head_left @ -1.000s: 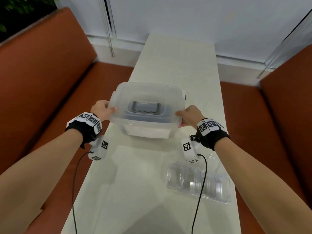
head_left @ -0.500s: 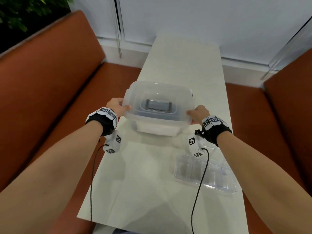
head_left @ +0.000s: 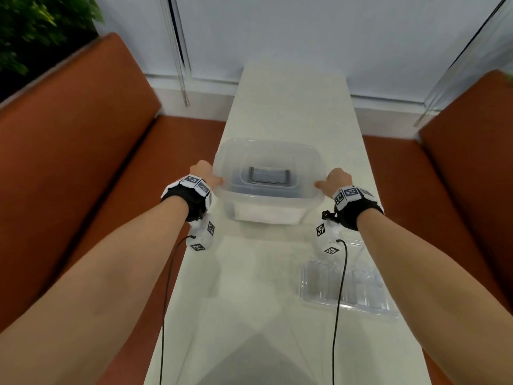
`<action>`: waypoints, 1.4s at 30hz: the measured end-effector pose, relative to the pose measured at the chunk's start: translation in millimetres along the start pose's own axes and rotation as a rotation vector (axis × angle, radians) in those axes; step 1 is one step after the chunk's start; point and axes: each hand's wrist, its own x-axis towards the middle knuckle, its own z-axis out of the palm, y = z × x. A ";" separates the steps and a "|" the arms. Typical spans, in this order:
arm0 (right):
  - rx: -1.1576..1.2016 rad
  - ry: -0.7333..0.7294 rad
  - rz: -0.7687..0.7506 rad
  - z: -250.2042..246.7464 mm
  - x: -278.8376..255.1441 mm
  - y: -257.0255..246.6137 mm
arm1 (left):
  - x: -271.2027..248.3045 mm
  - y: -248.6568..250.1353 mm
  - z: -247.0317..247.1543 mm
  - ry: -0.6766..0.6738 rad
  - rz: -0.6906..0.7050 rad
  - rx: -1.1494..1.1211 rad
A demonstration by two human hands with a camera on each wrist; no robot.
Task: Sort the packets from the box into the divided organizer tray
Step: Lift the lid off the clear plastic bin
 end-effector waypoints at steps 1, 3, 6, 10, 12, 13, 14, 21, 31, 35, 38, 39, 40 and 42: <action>0.002 0.006 -0.003 -1.0 0.0 -0.6 | 0.4 3.0 -1.2 0.009 -0.009 0.006; 0.025 0.016 -0.004 -5.3 0.8 -1.5 | 0.4 6.9 -4.3 0.034 -0.021 -0.015; 0.154 0.061 -0.022 -20.3 3.3 -0.6 | -1.7 6.8 -11.9 0.132 -0.005 -0.139; 0.849 0.033 -0.080 -52.3 -5.0 7.0 | -14.9 10.0 -28.6 0.208 0.203 -0.514; 1.121 -0.039 -0.137 -74.1 -11.7 16.2 | -22.2 19.8 -36.3 0.172 0.310 -0.675; 1.169 -0.064 -0.162 -85.1 -14.3 21.9 | -26.0 27.1 -38.5 0.142 0.355 -0.741; 1.168 -0.074 -0.181 -95.9 -16.6 28.1 | -29.4 36.0 -39.3 0.113 0.396 -0.782; 1.319 0.123 -0.071 -156.9 -3.3 103.7 | -36.5 111.2 0.0 -0.076 0.487 -0.698; 1.244 0.268 0.242 -133.9 34.0 226.9 | -34.8 92.7 105.1 -0.427 0.450 0.153; 1.257 0.126 0.349 -100.8 49.6 241.3 | -37.0 81.2 126.2 -0.343 0.447 0.203; 1.237 0.009 0.436 -84.1 63.2 242.6 | -35.1 81.0 126.5 -0.332 0.458 0.147; 1.199 -0.032 0.463 -80.4 67.0 241.3 | -34.8 81.4 126.2 -0.333 0.463 0.141; 1.140 -0.083 0.480 -76.7 71.3 240.3 | -34.6 81.6 126.1 -0.329 0.465 0.139; 0.963 -0.220 0.465 -69.9 79.8 239.8 | -34.7 80.4 126.5 -0.311 0.466 0.133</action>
